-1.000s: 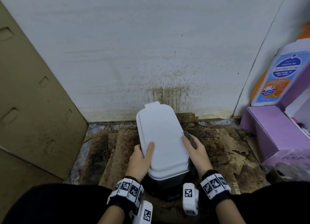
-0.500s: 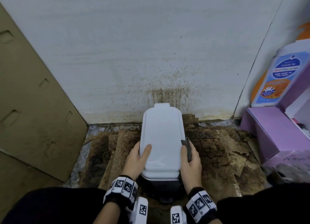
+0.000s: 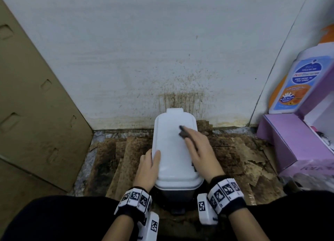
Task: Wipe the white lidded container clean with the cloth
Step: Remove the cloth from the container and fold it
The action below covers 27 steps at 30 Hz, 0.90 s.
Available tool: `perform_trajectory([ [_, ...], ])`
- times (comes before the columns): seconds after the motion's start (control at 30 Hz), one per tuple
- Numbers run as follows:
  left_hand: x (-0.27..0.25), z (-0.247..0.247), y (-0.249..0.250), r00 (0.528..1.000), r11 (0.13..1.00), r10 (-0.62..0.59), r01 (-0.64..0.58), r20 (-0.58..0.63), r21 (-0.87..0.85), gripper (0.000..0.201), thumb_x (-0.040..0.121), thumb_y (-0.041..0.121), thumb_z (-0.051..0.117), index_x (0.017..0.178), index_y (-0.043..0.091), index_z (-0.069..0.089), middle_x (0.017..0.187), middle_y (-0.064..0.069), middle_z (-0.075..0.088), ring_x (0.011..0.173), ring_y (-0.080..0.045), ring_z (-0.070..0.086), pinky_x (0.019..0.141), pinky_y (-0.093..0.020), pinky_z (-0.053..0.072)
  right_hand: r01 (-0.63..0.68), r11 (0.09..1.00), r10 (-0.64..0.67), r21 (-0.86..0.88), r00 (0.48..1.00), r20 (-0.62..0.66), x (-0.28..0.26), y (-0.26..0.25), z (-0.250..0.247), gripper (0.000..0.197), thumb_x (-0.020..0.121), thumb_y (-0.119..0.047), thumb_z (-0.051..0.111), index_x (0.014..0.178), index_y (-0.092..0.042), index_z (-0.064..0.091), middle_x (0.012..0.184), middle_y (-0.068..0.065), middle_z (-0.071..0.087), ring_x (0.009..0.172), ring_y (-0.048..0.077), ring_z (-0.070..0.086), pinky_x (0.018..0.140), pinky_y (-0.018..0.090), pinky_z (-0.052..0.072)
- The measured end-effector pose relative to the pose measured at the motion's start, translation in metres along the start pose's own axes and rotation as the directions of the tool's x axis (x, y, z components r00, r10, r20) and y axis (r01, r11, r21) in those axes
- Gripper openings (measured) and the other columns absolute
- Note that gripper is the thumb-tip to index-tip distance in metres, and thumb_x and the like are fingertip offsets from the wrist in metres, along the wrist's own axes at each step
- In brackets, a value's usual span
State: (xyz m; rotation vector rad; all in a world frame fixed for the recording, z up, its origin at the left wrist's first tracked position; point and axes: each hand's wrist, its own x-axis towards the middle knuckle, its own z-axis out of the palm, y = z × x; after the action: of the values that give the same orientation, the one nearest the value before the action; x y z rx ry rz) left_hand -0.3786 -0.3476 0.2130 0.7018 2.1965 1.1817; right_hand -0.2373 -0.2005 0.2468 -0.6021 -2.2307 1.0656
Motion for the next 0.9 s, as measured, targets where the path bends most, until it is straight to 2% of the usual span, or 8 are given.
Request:
perform_trajectory([
  [0.1, -0.002, -0.006, 0.008, 0.991, 0.998, -0.05, 0.044, -0.123, -0.047, 0.059, 0.103, 0.053, 0.023, 0.149, 0.017, 0.033, 0.152, -0.01, 0.038, 0.139, -0.024, 0.036, 0.111, -0.038, 0.027, 0.167, 0.946, -0.076, -0.278, 0.947, 0.312, 0.002, -0.005, 0.023, 0.048, 0.106, -0.045, 0.029, 0.15, -0.032, 0.042, 0.155, -0.006, 0.045, 0.146, 0.013, 0.036, 0.12, 0.04, 0.029],
  [0.2, -0.001, -0.017, 0.019, 0.976, 0.988, -0.092, 0.065, -0.197, -0.141, 0.063, 0.103, 0.055, 0.018, 0.152, 0.017, 0.03, 0.154, -0.007, 0.039, 0.14, -0.024, 0.038, 0.115, -0.04, 0.026, 0.278, 0.82, -0.071, -0.501, 0.917, 0.393, -0.011, -0.01, 0.04, 0.057, 0.104, -0.047, 0.022, 0.154, -0.024, 0.038, 0.166, 0.001, 0.025, 0.154, 0.018, 0.019, 0.124, 0.041, 0.017],
  [0.33, -0.001, -0.03, 0.025, 0.984, 0.995, 0.003, -0.02, -0.178, -0.094, 0.051, 0.106, 0.046, 0.021, 0.146, 0.021, 0.041, 0.149, -0.002, 0.041, 0.137, -0.013, 0.035, 0.111, -0.03, 0.022, 0.291, 0.882, -0.115, -0.371, 0.895, 0.43, -0.019, -0.022, 0.038, 0.052, 0.106, -0.049, 0.032, 0.154, -0.03, 0.038, 0.166, -0.008, 0.022, 0.155, 0.007, 0.01, 0.123, 0.028, 0.003],
  [0.47, -0.004, -0.032, 0.024, 0.982, 0.991, 0.129, -0.132, -0.137, -0.01, 0.032, 0.107, 0.032, 0.034, 0.129, 0.024, 0.056, 0.13, -0.002, 0.047, 0.124, -0.011, 0.045, 0.104, -0.026, 0.03, 0.27, 0.943, -0.142, -0.194, 0.855, 0.498, -0.021, -0.03, 0.032, 0.043, 0.104, -0.041, 0.037, 0.142, -0.032, 0.057, 0.158, -0.016, 0.037, 0.149, -0.006, 0.019, 0.122, 0.024, 0.013],
  [0.57, -0.002, -0.03, 0.013, 0.976, 0.979, 0.196, -0.19, -0.098, 0.069, 0.028, 0.104, 0.033, 0.043, 0.125, 0.032, 0.062, 0.122, 0.002, 0.05, 0.118, -0.013, 0.05, 0.108, -0.039, 0.04, 0.095, 0.995, -0.089, 0.008, 0.887, 0.453, -0.023, -0.031, 0.025, 0.038, 0.1, -0.032, 0.045, 0.128, -0.028, 0.069, 0.143, -0.017, 0.057, 0.139, -0.009, 0.037, 0.119, 0.027, 0.027],
  [0.67, -0.006, -0.028, 0.007, 0.973, 0.962, 0.229, -0.225, -0.007, 0.156, 0.024, 0.099, 0.04, 0.053, 0.121, 0.043, 0.061, 0.111, 0.008, 0.048, 0.113, -0.018, 0.053, 0.103, -0.042, 0.045, -0.072, 0.969, 0.006, 0.238, 0.963, 0.268, -0.03, -0.029, 0.017, 0.034, 0.094, -0.024, 0.05, 0.117, -0.029, 0.075, 0.124, -0.016, 0.07, 0.124, 0.001, 0.057, 0.111, 0.032, 0.042],
  [0.77, -0.013, -0.027, 0.01, 0.953, 0.924, 0.302, -0.301, 0.03, 0.234, 0.023, 0.096, 0.037, 0.06, 0.119, 0.04, 0.059, 0.107, 0.008, 0.047, 0.111, -0.016, 0.049, 0.1, -0.035, 0.045, -0.031, 0.995, 0.024, 0.098, 0.998, 0.065, -0.04, -0.019, 0.012, 0.034, 0.091, -0.022, 0.054, 0.118, -0.033, 0.072, 0.122, -0.02, 0.066, 0.126, 0.002, 0.053, 0.112, 0.028, 0.038],
  [0.9, -0.015, -0.027, 0.009, 0.947, 0.919, 0.321, -0.316, 0.018, 0.235, 0.018, 0.096, 0.034, 0.061, 0.113, 0.037, 0.058, 0.103, 0.006, 0.048, 0.106, -0.017, 0.05, 0.095, -0.033, 0.045, 0.011, 0.993, -0.007, -0.115, 0.999, 0.041, -0.055, 0.0, 0.012, 0.036, 0.096, -0.025, 0.057, 0.13, -0.034, 0.063, 0.14, -0.023, 0.053, 0.139, -0.004, 0.036, 0.119, 0.021, 0.018],
])
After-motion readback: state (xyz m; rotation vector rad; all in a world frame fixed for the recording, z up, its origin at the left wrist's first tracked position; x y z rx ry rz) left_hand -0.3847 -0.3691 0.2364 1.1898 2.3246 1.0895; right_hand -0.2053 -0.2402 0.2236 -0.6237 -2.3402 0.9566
